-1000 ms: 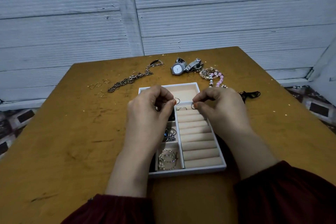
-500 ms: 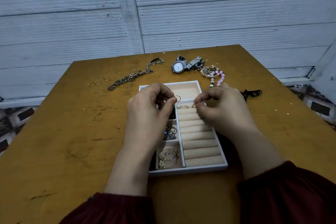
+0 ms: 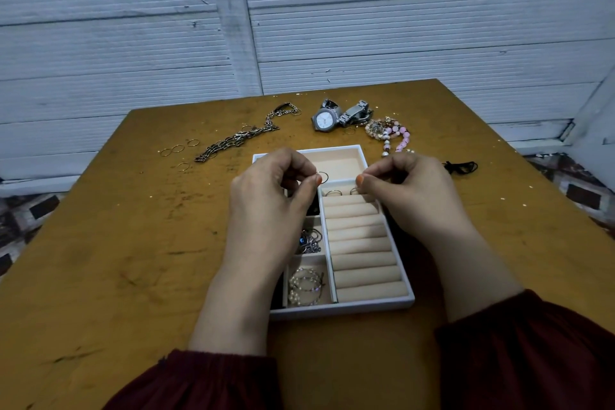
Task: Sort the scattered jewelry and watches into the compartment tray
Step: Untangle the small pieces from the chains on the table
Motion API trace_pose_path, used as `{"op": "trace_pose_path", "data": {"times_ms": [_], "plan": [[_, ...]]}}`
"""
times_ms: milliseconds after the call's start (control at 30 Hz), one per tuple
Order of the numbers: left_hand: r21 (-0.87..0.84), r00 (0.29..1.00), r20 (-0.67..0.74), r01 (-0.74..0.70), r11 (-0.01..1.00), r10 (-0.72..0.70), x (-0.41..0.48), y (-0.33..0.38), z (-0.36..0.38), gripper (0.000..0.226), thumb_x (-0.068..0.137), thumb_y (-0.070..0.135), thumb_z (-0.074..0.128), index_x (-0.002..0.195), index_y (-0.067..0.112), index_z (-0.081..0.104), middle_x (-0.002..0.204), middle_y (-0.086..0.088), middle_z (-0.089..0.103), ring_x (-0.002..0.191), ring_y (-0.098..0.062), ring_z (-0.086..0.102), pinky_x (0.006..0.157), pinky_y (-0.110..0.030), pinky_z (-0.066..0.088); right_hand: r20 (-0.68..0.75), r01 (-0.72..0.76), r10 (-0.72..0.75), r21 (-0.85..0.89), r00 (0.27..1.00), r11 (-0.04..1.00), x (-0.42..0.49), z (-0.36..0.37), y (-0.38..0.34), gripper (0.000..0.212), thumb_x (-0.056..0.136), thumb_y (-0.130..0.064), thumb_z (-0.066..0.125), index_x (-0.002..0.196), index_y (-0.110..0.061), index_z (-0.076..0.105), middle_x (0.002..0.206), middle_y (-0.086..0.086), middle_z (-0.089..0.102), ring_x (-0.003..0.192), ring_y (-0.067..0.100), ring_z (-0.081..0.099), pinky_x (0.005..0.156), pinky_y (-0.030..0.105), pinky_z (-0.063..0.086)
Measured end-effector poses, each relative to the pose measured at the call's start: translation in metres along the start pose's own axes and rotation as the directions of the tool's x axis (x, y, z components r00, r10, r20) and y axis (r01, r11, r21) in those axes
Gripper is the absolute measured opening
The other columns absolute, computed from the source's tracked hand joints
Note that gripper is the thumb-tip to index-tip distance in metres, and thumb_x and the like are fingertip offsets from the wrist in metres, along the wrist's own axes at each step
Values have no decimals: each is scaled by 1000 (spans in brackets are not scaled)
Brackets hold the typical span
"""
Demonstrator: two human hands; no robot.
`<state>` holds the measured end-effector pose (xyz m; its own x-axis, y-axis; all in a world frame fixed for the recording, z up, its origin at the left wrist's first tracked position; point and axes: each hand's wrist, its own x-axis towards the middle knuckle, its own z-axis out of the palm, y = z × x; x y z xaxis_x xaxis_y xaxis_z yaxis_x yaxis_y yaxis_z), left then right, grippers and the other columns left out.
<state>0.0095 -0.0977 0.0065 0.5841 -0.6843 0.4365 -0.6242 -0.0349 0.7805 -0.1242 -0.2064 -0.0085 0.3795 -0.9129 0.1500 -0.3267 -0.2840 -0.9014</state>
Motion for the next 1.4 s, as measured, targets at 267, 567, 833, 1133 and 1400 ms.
{"op": "trace_pose_path", "data": {"times_ms": [267, 567, 833, 1133, 1400], "plan": [[6, 1000, -8, -2, 1000, 2, 0, -1, 1, 11, 79, 16, 74, 76, 22, 66, 71, 11, 65, 68, -5, 62, 63, -36, 55, 8, -15, 15, -36, 1000, 999, 1, 1, 1, 8, 75, -25, 76, 76, -20, 70, 67, -2, 71, 67, 14, 68, 74, 40, 57], [15, 1000, 1, 0, 1000, 0, 0, 0, 0, 9, 80, 16, 74, 77, 21, 67, 72, 11, 66, 68, -3, 61, 64, -31, 54, 1, -35, 35, -54, 999, 998, 1, 2, 1, 11, 73, -26, 78, 73, -19, 69, 65, -1, 70, 67, 16, 68, 74, 41, 56], [4, 1000, 1, 17, 1000, -17, 0, 1, 1, 10, 80, 16, 74, 76, 22, 67, 72, 11, 66, 68, -4, 62, 64, -33, 55, -20, -35, 33, -89, 999, 995, 1, 3, 2, 17, 74, -36, 73, 78, -20, 69, 72, -2, 71, 74, 16, 68, 76, 42, 56], [9, 1000, 6, 2, 1000, -2, -1, 3, 1, 11, 80, 16, 75, 75, 22, 66, 69, 12, 64, 62, -5, 58, 59, -30, 53, -120, 0, -26, -212, 992, 977, -12, -4, -4, 30, 88, -36, 60, 114, -20, 60, 111, -1, 57, 103, 18, 56, 93, 43, 46], [116, 998, 68, -7, 993, -1, -5, 6, 2, 14, 81, 19, 73, 75, 26, 64, 71, 12, 64, 66, -2, 59, 61, -28, 51, -66, -38, 2, -557, 998, 830, -44, -29, 2, 38, 91, -36, 53, 127, -25, 49, 127, -1, 47, 121, 21, 42, 101, 39, 33]]}}
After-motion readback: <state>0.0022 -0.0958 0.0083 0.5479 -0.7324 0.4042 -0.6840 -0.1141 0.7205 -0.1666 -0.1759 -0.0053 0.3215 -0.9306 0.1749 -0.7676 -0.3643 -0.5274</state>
